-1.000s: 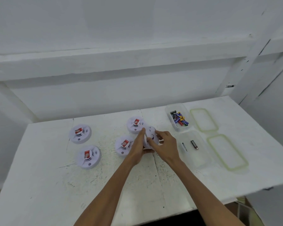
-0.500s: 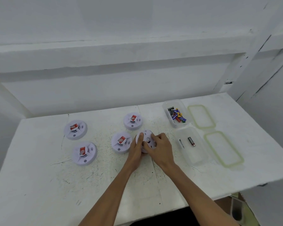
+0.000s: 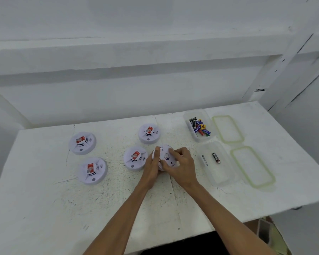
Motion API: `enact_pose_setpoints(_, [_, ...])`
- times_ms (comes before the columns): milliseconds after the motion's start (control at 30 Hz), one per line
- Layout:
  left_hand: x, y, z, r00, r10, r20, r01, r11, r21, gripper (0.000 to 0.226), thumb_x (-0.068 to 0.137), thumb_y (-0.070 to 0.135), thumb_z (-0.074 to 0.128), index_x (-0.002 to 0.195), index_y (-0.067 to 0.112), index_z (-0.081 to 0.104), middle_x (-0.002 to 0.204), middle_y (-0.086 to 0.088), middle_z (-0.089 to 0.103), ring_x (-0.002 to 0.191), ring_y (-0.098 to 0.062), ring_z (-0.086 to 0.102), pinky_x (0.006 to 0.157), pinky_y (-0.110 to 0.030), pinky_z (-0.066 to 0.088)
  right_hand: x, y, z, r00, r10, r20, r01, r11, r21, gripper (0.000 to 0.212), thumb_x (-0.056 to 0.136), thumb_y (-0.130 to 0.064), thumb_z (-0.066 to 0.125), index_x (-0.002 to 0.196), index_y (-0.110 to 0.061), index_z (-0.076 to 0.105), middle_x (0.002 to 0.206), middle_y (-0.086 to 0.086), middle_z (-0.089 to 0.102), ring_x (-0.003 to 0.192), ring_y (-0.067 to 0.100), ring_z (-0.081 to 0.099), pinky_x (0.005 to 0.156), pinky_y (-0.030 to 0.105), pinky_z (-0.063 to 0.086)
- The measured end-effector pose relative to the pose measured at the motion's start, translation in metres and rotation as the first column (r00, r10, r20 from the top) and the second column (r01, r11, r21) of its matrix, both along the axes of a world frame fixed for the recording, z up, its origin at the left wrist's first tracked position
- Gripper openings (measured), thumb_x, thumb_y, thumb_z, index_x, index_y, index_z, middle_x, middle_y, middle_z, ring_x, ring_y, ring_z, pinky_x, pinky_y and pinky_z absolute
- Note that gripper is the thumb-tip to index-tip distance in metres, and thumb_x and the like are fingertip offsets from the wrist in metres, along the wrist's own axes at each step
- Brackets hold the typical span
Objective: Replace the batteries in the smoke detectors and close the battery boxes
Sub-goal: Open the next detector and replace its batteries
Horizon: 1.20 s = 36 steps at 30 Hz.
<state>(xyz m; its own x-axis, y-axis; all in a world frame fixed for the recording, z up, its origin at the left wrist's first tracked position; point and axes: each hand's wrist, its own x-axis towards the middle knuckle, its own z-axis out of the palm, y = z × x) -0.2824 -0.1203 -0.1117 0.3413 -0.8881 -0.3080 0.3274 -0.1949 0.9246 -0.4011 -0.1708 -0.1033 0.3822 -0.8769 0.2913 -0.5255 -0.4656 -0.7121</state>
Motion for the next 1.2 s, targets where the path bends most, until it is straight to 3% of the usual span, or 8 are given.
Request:
enact_pose_setpoints(267, [-0.002,0.002,-0.001,0.997,0.042,-0.062,-0.042,0.999,-0.005,0.069,0.097,0.063,0.040,0.144,0.015,0.057,0.130,-0.009,0.072,0.120,-0.026,0.070,0.103,-0.052,0.056,-0.001,-0.012,0.010,0.992,0.086,-0.093,-0.080,0.994,0.069,0.061,0.072,-0.049,0.077,0.119,-0.015,0.063,0.108,-0.004,0.056,0.095,0.011,0.053,0.073,0.009,0.038])
enact_pose_setpoints(433, [-0.005,0.003,-0.004,0.995,0.075,-0.059,-0.076,0.997,-0.005,0.087,0.086,0.082,0.050,0.148,0.021,0.053,0.138,-0.009,0.067,0.124,-0.024,0.067,0.104,-0.051,0.055,0.000,-0.004,0.019,1.000,0.014,-0.011,-0.011,0.974,0.228,0.061,0.069,-0.044,0.082,0.115,-0.021,0.050,0.105,-0.008,0.053,0.090,0.006,0.056,0.064,0.012,0.048])
enact_pose_setpoints(533, [-0.001,0.002,-0.008,0.993,0.089,-0.082,-0.089,0.996,0.004,0.095,0.078,0.085,0.059,0.148,0.022,0.053,0.138,-0.010,0.067,0.125,-0.027,0.067,0.101,-0.050,0.057,0.003,-0.001,0.023,0.996,-0.006,0.085,-0.022,0.949,0.315,0.040,0.082,-0.030,0.076,0.112,-0.019,0.051,0.099,-0.007,0.062,0.085,0.007,0.065,0.060,0.013,0.052])
enact_pose_setpoints(600, [-0.002,0.002,-0.006,0.993,0.095,-0.063,-0.095,0.995,0.001,0.078,0.085,0.076,0.061,0.143,0.023,0.057,0.134,-0.008,0.069,0.122,-0.028,0.068,0.097,-0.049,0.059,0.000,-0.001,0.025,0.992,-0.041,0.120,-0.002,0.940,0.342,0.027,0.093,-0.023,0.065,0.116,-0.017,0.053,0.097,-0.007,0.064,0.084,0.005,0.066,0.059,0.010,0.050])
enact_pose_setpoints(733, [-0.003,0.002,-0.012,0.995,0.101,-0.007,-0.101,0.995,-0.017,0.031,0.101,0.027,0.065,0.131,0.023,0.062,0.125,-0.005,0.073,0.116,-0.026,0.070,0.098,-0.052,0.059,-0.012,-0.005,0.024,0.970,-0.191,0.148,0.129,0.927,0.353,0.018,0.102,-0.023,0.051,0.116,-0.013,0.055,0.097,-0.004,0.064,0.082,0.004,0.062,0.061,0.009,0.046])
enact_pose_setpoints(933, [-0.004,0.002,-0.016,0.994,0.104,0.042,-0.104,0.995,0.003,0.029,0.099,0.019,0.068,0.127,0.022,0.060,0.124,-0.008,0.073,0.111,-0.023,0.073,0.092,-0.048,0.062,-0.026,-0.010,0.007,0.957,-0.278,0.088,0.212,0.870,0.445,0.020,0.102,-0.019,0.048,0.118,-0.008,0.052,0.111,0.008,0.064,0.094,0.021,0.060,0.074,0.027,0.046])
enact_pose_setpoints(1067, [-0.003,0.002,-0.019,0.994,0.103,0.039,-0.103,0.995,0.010,0.032,0.097,0.017,0.070,0.126,0.024,0.059,0.126,-0.007,0.071,0.111,-0.022,0.072,0.088,-0.040,0.063,-0.026,-0.007,-0.001,0.962,-0.274,-0.005,0.252,0.877,0.409,0.034,0.102,-0.016,0.050,0.132,0.000,0.050,0.125,0.014,0.061,0.105,0.022,0.058,0.082,0.020,0.038])
enact_pose_setpoints(1200, [-0.001,0.003,-0.019,0.995,0.093,0.025,-0.094,0.996,0.004,0.035,0.095,0.014,0.072,0.126,0.026,0.058,0.126,-0.006,0.071,0.113,-0.022,0.071,0.089,-0.040,0.063,-0.021,-0.003,-0.003,0.957,-0.291,0.008,0.263,0.876,0.404,0.043,0.101,-0.019,0.051,0.140,-0.002,0.045,0.134,0.012,0.058,0.119,0.025,0.057,0.089,0.021,0.040])
